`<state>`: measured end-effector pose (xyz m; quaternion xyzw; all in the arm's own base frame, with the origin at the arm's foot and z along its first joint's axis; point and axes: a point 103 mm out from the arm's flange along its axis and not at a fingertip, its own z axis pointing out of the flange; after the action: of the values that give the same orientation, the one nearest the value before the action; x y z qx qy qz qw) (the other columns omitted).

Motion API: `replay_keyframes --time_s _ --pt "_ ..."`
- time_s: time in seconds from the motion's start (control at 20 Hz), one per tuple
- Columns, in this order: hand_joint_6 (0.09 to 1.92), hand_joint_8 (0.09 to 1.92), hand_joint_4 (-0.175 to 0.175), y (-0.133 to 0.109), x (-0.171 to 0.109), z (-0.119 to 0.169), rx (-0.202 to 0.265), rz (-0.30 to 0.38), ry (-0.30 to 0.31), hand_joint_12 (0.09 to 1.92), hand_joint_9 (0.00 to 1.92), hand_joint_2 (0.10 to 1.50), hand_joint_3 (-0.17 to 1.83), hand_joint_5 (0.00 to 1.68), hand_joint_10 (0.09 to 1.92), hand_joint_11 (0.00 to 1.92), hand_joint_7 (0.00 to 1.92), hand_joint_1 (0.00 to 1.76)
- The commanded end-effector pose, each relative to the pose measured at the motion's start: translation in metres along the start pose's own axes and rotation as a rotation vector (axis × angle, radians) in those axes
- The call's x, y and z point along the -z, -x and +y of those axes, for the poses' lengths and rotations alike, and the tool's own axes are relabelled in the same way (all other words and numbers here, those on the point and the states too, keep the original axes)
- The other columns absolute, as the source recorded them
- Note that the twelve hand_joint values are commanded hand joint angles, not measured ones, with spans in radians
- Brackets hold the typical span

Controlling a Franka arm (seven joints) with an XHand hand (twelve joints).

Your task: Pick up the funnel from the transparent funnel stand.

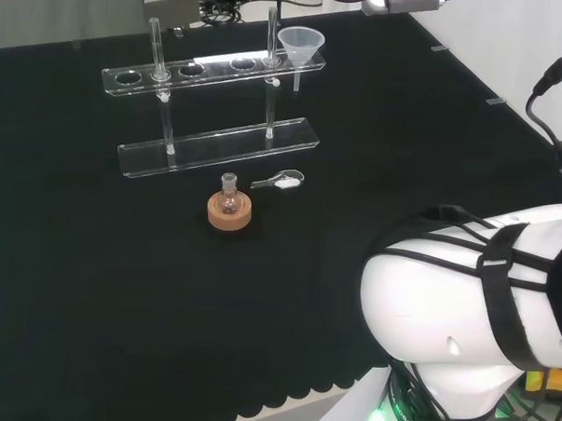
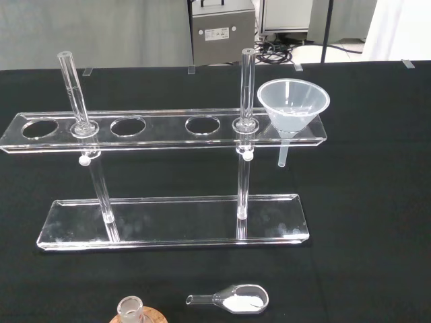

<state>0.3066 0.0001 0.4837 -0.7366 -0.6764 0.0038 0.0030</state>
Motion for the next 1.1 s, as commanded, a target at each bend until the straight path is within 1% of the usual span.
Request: replay_keyframes --time_s 0.05,0.1,0.15,0.2,0.45,0.6,0.85,0.95,1.1 --pt "0.09 0.13 0.003 0.002 0.000 0.001 -0.001 -0.004 0.010 1.34 0.11 1.09 0.45 0.15 0.62 0.03 0.08 0.07" --pt "0.09 0.14 0.006 0.003 0.000 0.002 -0.002 -0.005 0.008 1.34 0.10 1.13 0.45 0.15 0.61 0.02 0.07 0.04" --pt "0.09 0.14 0.008 -0.003 0.001 0.001 0.004 -0.008 0.007 1.34 0.09 1.14 0.45 0.16 0.61 0.01 0.07 0.02" --pt "0.09 0.14 0.008 -0.003 0.000 0.001 0.005 -0.005 0.006 1.34 0.09 1.15 0.46 0.16 0.61 0.00 0.07 0.01" --pt "0.09 0.14 0.009 0.014 -0.009 0.008 0.004 0.022 -0.012 1.34 0.09 1.16 0.45 0.16 0.60 0.00 0.07 0.00" --pt "0.09 0.15 0.009 0.025 -0.013 0.015 -0.009 0.026 -0.022 1.34 0.09 1.16 0.45 0.16 0.60 0.00 0.07 0.00" --pt "0.09 0.16 0.009 0.041 -0.018 0.028 -0.045 0.045 -0.033 1.36 0.10 1.17 0.44 0.16 0.60 0.00 0.07 0.00" --pt "0.09 0.16 0.008 0.046 -0.019 0.035 -0.059 0.035 -0.031 1.36 0.10 1.17 0.43 0.16 0.60 0.00 0.07 0.00" --pt "0.09 0.17 0.008 0.053 -0.026 0.048 -0.067 0.026 -0.050 1.36 0.10 1.17 0.43 0.17 0.60 0.00 0.07 0.00"
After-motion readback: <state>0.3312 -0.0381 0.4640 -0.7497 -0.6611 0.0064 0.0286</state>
